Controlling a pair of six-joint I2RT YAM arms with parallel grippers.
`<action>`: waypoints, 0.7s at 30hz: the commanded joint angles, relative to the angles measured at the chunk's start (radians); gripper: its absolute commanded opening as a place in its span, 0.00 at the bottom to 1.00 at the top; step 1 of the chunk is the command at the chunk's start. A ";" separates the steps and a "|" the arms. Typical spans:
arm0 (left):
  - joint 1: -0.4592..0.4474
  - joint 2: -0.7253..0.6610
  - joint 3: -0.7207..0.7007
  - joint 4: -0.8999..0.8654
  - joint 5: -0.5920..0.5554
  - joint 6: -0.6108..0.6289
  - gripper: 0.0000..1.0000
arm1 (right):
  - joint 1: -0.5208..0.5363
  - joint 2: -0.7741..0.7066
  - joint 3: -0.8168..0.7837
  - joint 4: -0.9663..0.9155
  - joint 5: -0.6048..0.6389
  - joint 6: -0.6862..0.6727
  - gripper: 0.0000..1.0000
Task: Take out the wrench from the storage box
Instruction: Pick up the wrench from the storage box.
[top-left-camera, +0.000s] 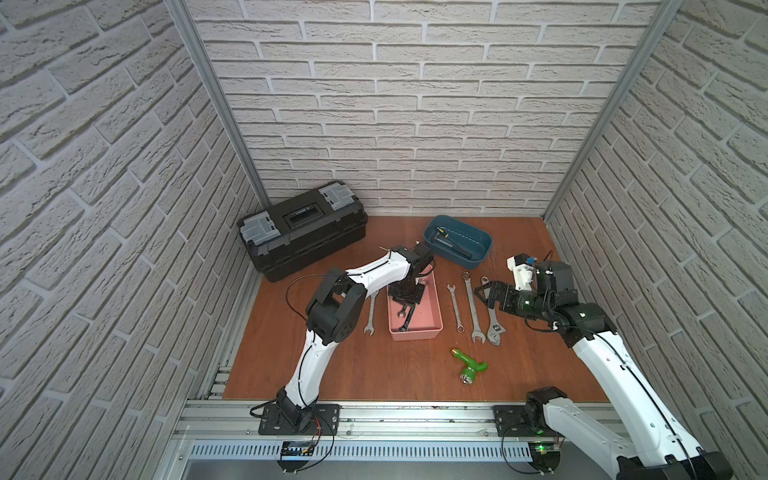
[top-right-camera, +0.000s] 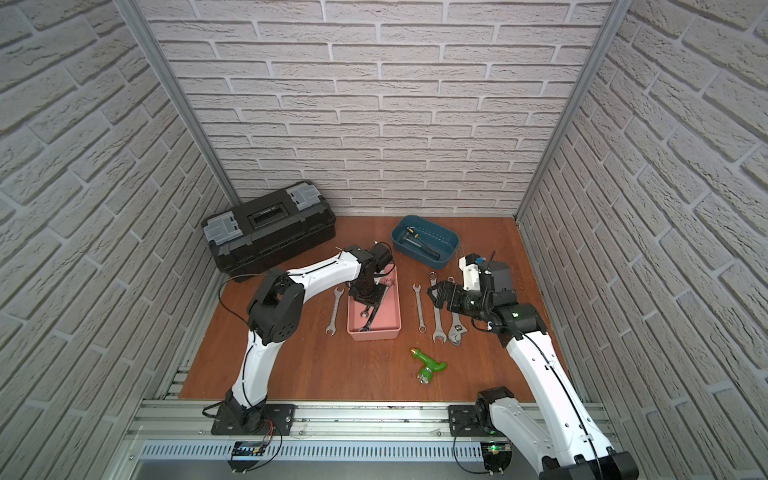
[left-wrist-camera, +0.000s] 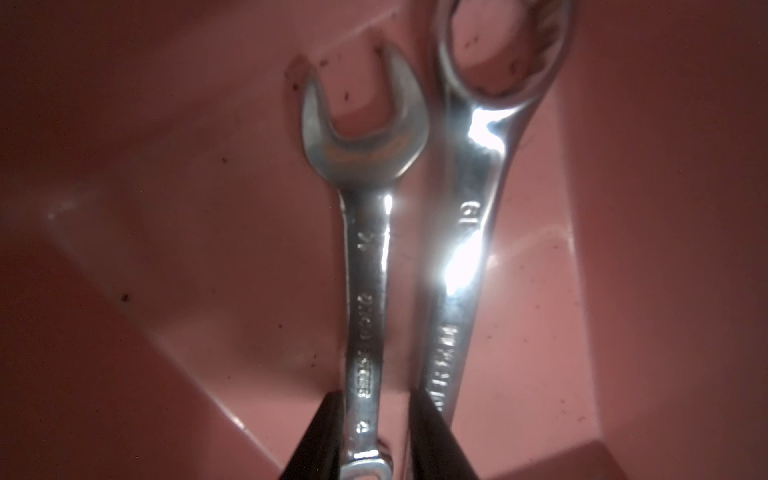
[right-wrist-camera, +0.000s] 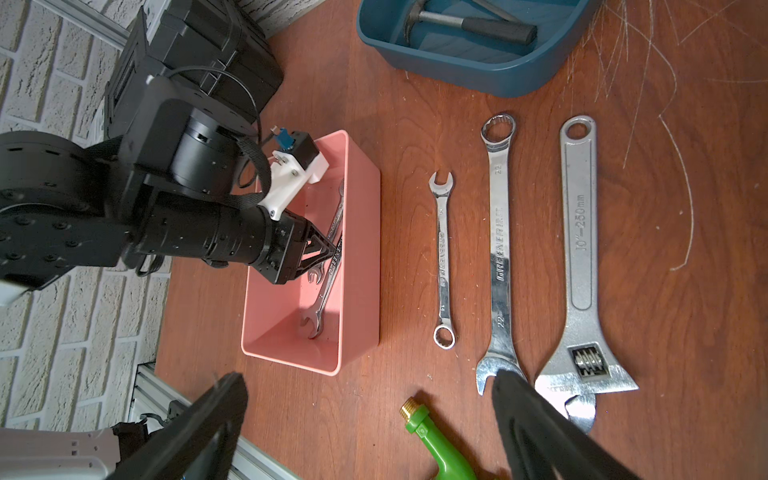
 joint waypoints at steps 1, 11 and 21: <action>0.016 0.040 -0.028 0.008 -0.018 0.008 0.31 | -0.010 -0.008 -0.012 0.036 -0.005 -0.001 0.97; 0.021 0.105 -0.054 -0.006 -0.037 0.027 0.30 | -0.013 -0.005 -0.018 0.039 -0.011 -0.001 0.97; 0.012 0.150 -0.097 0.025 0.004 0.019 0.07 | -0.016 -0.002 -0.018 0.039 -0.017 0.003 0.97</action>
